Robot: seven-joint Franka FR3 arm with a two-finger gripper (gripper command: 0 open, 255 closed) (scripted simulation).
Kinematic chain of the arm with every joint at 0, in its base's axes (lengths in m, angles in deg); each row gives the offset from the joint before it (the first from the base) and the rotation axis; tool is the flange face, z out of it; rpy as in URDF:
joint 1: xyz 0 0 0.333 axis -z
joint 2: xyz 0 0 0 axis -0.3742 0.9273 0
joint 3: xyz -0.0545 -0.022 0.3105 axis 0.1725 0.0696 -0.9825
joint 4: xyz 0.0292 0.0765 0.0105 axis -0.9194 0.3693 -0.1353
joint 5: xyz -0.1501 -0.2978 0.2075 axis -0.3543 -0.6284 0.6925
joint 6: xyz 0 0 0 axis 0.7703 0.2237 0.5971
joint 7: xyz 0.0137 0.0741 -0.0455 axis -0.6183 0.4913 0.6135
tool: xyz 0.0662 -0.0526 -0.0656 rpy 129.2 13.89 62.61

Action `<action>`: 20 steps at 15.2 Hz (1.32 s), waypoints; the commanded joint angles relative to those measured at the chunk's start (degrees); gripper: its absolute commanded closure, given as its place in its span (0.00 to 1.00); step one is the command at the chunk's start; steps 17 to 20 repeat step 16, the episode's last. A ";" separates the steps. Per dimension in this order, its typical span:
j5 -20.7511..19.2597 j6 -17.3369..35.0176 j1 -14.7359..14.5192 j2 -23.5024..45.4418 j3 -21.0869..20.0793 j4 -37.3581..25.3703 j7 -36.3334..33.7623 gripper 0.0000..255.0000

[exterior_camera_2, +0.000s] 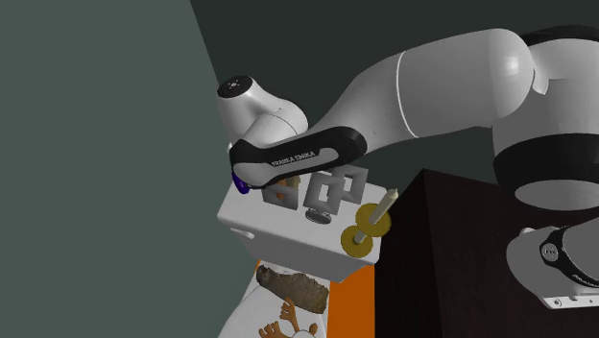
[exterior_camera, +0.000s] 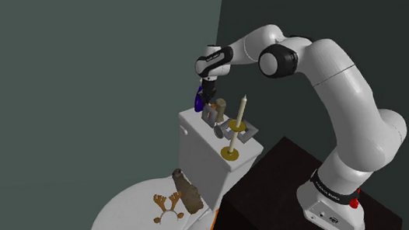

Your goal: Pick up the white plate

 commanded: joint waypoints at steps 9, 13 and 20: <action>-0.52 -3.82 -0.32 -5.04 0.53 1.21 -0.40 1.00; -0.74 -5.61 -0.43 -6.92 0.72 1.31 -0.58 1.00; -0.81 -6.15 -0.46 -7.42 0.78 1.26 -0.63 1.00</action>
